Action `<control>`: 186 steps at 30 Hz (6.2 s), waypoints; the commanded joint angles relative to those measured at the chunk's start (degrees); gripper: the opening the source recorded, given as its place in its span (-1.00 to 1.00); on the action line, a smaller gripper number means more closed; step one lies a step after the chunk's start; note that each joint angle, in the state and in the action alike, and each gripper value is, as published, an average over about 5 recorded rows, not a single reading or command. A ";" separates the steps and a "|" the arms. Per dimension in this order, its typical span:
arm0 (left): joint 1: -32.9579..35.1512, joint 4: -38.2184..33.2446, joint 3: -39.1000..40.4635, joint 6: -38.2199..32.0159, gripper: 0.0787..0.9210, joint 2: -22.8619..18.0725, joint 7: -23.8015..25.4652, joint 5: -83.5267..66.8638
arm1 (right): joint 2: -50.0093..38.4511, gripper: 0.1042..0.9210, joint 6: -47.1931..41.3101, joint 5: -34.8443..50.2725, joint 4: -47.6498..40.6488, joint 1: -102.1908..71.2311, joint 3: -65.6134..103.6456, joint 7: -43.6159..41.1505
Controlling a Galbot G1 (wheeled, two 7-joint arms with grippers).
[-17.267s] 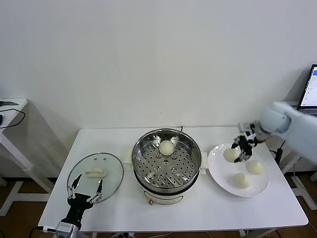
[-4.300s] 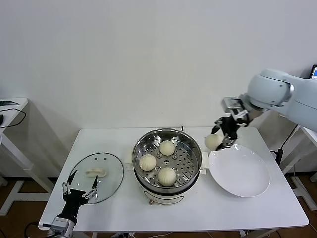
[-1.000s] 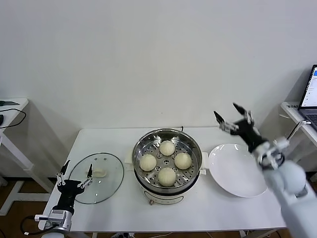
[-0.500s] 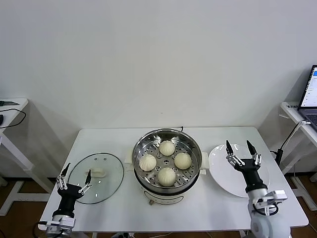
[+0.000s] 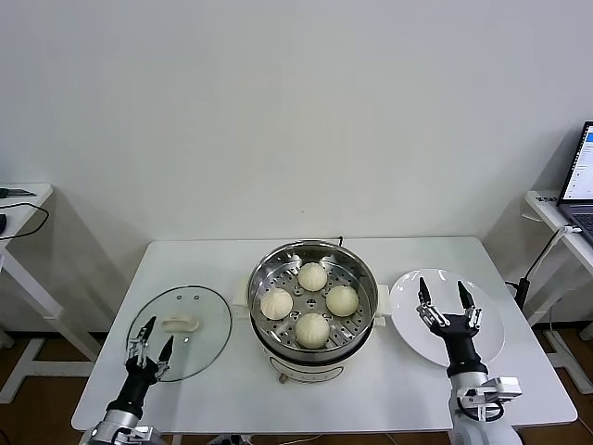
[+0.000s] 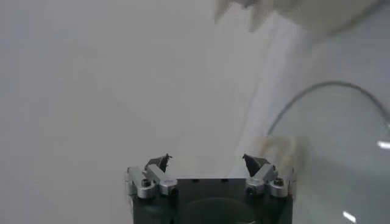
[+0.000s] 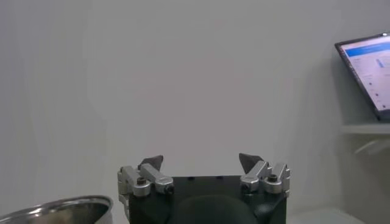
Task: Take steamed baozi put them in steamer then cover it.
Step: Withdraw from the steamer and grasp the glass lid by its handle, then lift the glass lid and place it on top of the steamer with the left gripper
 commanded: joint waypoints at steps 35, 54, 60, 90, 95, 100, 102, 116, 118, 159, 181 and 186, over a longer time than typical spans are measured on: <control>-15.70 14.26 2.94 4.33 0.77 0.08 -4.20 15.87 | 1.90 0.76 3.75 -3.32 -3.89 -0.99 -0.71 -0.28; -16.27 17.62 2.69 4.12 -0.23 -0.53 -5.87 18.13 | 2.06 0.76 4.85 -3.92 -6.00 -0.12 -1.46 -0.31; -14.56 12.28 1.93 4.70 -0.64 -0.81 -6.18 17.68 | 2.00 0.76 4.93 -3.85 -6.50 0.52 -1.68 -0.34; -8.43 -39.94 32.67 53.41 -0.74 16.83 26.23 1.74 | 2.09 0.76 5.53 -3.56 -6.88 1.72 -1.43 -0.62; -15.17 -37.11 42.23 56.59 -0.74 16.43 28.01 6.18 | 2.69 0.76 5.85 -4.23 -6.98 1.17 -0.62 -0.62; -21.19 -33.19 49.28 59.44 -0.74 14.37 28.74 9.30 | 3.41 0.76 6.02 -5.07 -7.11 0.77 -0.27 -0.53; -23.38 -30.83 51.62 60.07 -0.74 12.73 28.77 10.61 | 3.78 0.76 6.11 -5.43 -7.19 0.66 -0.23 -0.47; -29.03 -20.32 59.03 61.27 -0.74 0.20 29.60 18.30 | 4.80 0.76 6.48 -7.07 -8.68 0.85 -0.27 -0.32; -28.98 -19.48 59.31 61.23 -0.74 -1.00 29.76 19.20 | 4.85 0.76 6.48 -7.30 -8.77 0.91 -0.43 -0.29; -26.28 -13.57 57.72 59.75 -0.74 -6.43 28.83 24.70 | 5.23 0.76 7.16 -8.88 -9.74 1.03 -1.68 -0.35; -25.40 -11.40 56.08 58.43 -0.74 -6.92 28.61 26.24 | 5.02 0.76 7.33 -9.08 -10.22 1.20 -2.30 -0.54; -25.27 -11.18 56.08 58.28 -0.74 -7.15 28.54 26.29 | 4.91 0.76 7.40 -9.10 -10.56 1.38 -2.37 -0.59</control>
